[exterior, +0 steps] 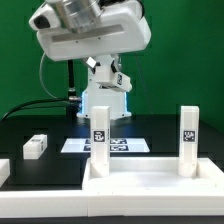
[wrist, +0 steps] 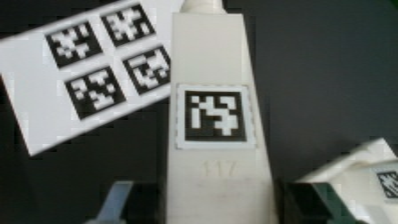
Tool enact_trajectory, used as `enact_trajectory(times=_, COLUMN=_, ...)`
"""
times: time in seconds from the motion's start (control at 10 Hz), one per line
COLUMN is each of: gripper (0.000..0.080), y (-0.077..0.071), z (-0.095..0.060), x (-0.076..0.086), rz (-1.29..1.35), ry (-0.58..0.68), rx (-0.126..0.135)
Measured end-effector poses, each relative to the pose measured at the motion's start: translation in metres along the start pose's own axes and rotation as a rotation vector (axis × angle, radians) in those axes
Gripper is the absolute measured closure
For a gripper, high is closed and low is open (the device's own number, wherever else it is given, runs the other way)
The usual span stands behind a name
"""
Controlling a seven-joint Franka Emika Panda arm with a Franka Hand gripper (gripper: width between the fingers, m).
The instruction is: Assemble desk
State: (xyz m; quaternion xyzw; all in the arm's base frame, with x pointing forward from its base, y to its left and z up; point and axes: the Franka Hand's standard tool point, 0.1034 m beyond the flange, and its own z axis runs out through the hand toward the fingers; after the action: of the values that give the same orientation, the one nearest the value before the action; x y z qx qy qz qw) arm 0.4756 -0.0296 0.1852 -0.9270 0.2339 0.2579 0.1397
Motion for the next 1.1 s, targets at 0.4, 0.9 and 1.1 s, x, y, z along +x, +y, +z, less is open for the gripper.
enact_trajectory(times=0.4, gripper=0.0512, y=-0.048, z=-0.013, x=0.007, rz=-0.005, ry=0.255, rx=-0.052)
enact_trajectory(times=0.9, gripper=0.0512, y=-0.080, z=-0.071, x=0.033, rz=-0.138, ry=0.626, rx=-0.075)
enact_trajectory(times=1.1, gripper=0.0512, y=-0.091, z=-0.073, x=0.041, rz=-0.131, ry=0.810, rx=-0.045)
